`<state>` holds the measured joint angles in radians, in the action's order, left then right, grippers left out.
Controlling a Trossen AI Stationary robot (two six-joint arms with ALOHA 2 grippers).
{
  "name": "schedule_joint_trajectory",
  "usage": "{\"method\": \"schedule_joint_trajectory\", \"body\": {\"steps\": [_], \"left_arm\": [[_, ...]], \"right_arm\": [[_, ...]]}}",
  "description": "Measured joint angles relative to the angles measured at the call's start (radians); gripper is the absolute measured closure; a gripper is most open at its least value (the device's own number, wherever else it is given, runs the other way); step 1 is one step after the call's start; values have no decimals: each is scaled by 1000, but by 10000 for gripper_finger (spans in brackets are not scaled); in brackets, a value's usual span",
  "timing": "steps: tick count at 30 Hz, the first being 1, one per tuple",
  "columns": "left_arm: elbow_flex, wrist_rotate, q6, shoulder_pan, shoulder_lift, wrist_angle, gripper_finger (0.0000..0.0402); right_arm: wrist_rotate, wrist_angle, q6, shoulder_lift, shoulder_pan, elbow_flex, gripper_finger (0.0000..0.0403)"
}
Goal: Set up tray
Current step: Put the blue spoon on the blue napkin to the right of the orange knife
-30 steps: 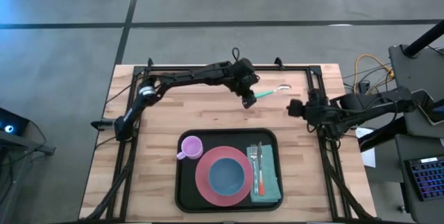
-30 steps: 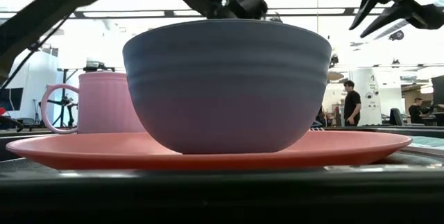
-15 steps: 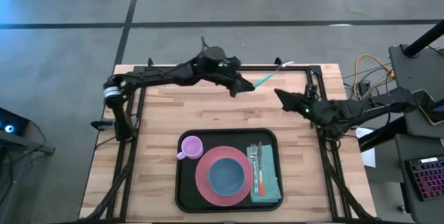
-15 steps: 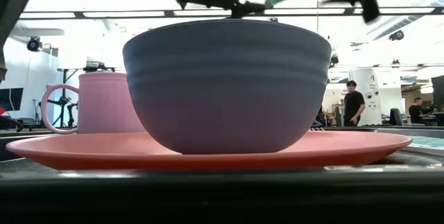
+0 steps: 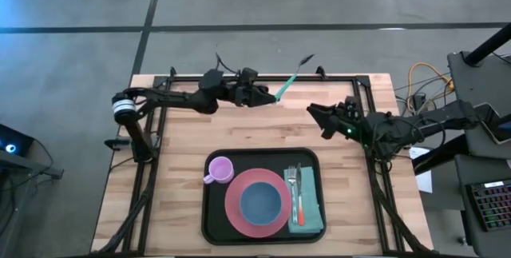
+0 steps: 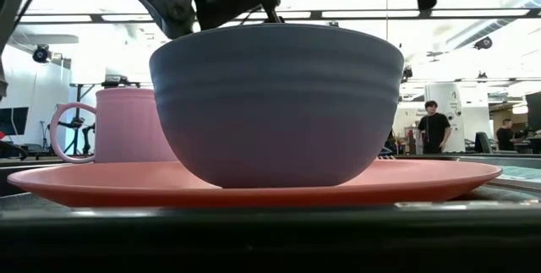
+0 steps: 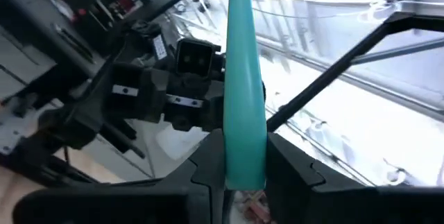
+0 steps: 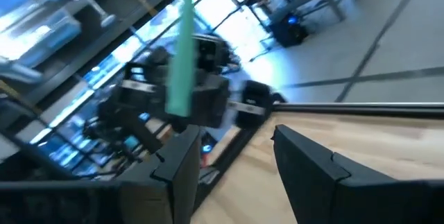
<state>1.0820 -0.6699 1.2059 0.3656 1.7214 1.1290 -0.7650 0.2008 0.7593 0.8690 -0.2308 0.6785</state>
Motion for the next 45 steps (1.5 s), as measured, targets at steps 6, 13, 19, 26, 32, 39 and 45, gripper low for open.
{"method": "schedule_joint_trajectory", "body": {"steps": [6, 13, 19, 26, 32, 39, 45], "left_arm": [[26, -16, 36, -1, 37, 63, 338], [53, -72, 36, -7, 45, 97, 338], [52, -101, 65, -7, 45, 122, 338], [58, -119, 94, -12, 45, 135, 338], [58, -127, 100, -20, 45, 147, 338], [58, -135, 113, -19, 45, 179, 338], [58, -138, 113, -18, 45, 205, 338]], "right_arm": [[90, 135, -27, 72, 35, 2, 234], [93, 336, -150, 127, 61, 2, 234], [164, 363, -176, 140, 107, 7, 234], [337, 360, -193, 225, 191, 98, 234], [407, 357, -216, 290, 217, 172, 234], [407, 355, -247, 297, 226, 207, 234], [474, 355, -244, 320, 257, 238, 236]]}}
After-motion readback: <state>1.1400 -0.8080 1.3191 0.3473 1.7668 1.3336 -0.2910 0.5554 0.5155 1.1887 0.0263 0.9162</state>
